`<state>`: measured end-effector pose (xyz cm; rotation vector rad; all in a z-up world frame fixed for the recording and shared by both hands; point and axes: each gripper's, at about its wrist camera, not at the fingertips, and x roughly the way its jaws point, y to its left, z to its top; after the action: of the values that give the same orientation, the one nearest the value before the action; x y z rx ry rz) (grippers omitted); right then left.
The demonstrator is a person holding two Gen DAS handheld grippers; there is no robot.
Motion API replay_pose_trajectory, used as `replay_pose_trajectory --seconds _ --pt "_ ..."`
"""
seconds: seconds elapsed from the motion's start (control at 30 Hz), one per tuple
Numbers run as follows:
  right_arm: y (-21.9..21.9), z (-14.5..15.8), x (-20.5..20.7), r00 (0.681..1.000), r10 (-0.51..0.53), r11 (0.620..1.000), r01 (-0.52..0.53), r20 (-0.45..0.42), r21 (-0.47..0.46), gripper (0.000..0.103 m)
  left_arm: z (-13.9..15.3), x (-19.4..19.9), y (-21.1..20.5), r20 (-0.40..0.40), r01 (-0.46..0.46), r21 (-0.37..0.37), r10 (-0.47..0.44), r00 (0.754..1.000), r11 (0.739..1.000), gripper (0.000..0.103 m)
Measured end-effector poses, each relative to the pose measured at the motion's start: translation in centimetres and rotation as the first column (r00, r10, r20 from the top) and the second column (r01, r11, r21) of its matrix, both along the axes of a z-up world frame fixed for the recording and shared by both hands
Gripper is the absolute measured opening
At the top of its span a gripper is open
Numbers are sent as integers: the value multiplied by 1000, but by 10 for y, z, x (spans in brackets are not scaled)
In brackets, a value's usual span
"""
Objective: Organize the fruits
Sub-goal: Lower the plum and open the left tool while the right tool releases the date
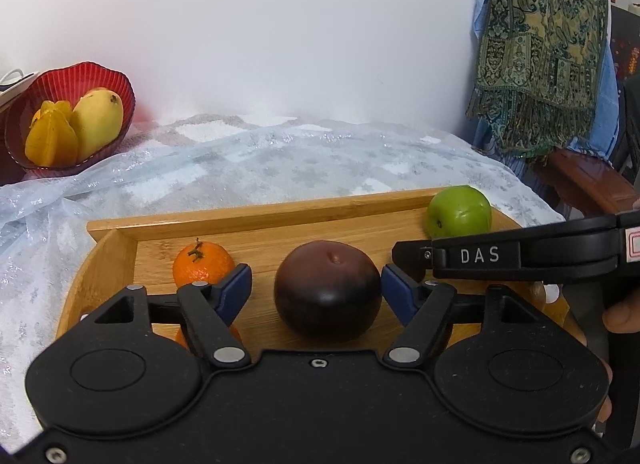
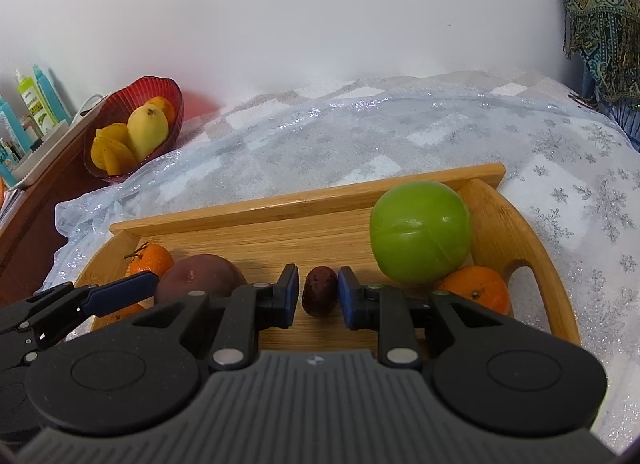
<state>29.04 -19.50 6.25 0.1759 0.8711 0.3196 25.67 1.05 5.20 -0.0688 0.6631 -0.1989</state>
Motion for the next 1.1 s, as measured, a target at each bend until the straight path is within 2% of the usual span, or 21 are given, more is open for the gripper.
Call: replay_pose_trajectory --seconds 0.3,0.37,0.5,0.57,0.83,1.1 --pt "2 11 -13 998 4 999 -1 65 -46 38 7 -8 0 23 -6 9 6 1000 1000 79" --pt "3 14 -17 996 6 998 0 92 -58 49 9 -12 -1 33 -9 13 8 999 1000 82" --pt "2 19 -24 991 8 997 3 135 -76 50 13 -18 -2 53 -16 31 14 998 999 86" --pt "2 22 -27 988 9 997 2 153 -77 58 14 -21 -1 60 -20 37 18 998 999 87" --pt "1 30 -40 974 9 995 12 226 -95 70 20 -32 5 86 -52 34 49 995 998 95" --pt "0 39 -55 952 11 991 31 306 -133 85 24 -45 9 105 -70 52 64 992 996 97"
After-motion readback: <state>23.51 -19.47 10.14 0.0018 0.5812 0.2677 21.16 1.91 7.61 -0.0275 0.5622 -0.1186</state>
